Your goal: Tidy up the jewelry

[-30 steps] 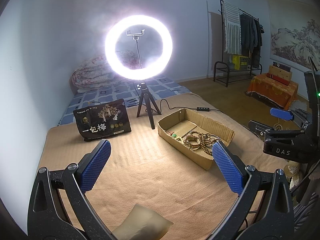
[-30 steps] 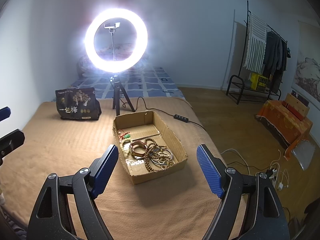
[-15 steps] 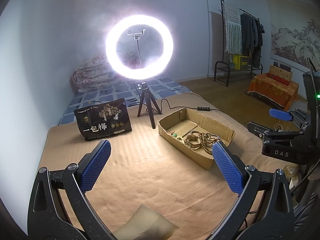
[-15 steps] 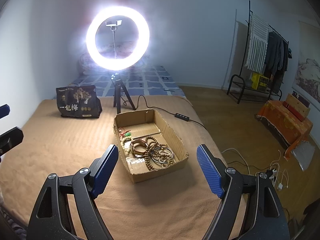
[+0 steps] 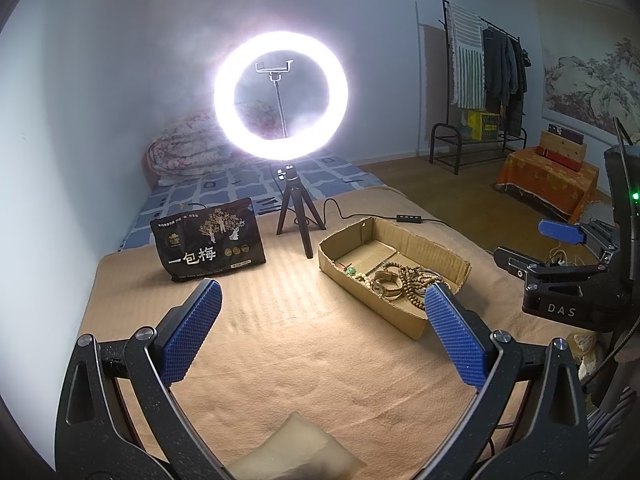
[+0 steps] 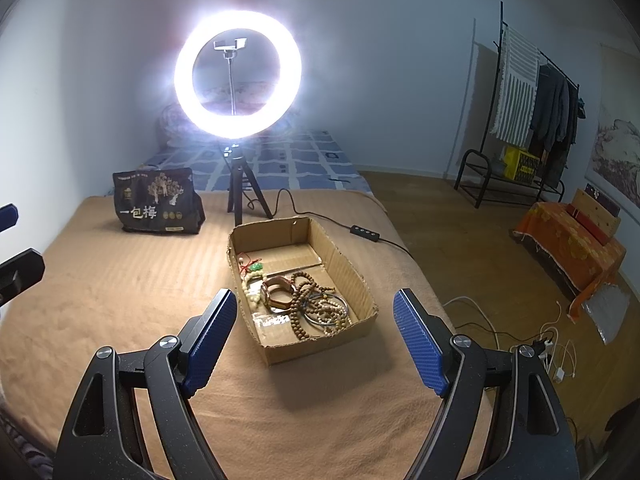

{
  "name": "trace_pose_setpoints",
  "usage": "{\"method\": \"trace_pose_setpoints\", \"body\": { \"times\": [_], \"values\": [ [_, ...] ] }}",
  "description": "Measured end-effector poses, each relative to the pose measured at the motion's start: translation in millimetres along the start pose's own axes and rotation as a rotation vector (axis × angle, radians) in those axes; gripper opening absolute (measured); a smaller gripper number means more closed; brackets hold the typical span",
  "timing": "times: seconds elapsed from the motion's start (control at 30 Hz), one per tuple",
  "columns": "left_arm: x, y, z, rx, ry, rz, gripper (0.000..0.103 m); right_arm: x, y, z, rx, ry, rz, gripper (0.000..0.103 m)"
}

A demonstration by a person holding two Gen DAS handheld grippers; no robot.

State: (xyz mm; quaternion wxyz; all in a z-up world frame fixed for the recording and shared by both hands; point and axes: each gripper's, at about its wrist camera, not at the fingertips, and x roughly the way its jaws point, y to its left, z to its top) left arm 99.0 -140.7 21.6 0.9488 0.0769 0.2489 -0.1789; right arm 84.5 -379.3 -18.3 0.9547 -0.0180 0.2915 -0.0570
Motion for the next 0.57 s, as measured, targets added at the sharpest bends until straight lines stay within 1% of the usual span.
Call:
{"method": "trace_pose_setpoints", "body": {
  "times": [0.37,0.57],
  "values": [
    [-1.2,0.0,1.2,0.001,-0.006,0.006,0.103,0.5,1.7,-1.2,-0.003,0.005,0.002,0.081],
    [-1.3,2.7,4.0,0.002,-0.016,0.022,0.103,1.1,2.0,-0.7,-0.004,0.006,0.003,0.081]
  ]
}}
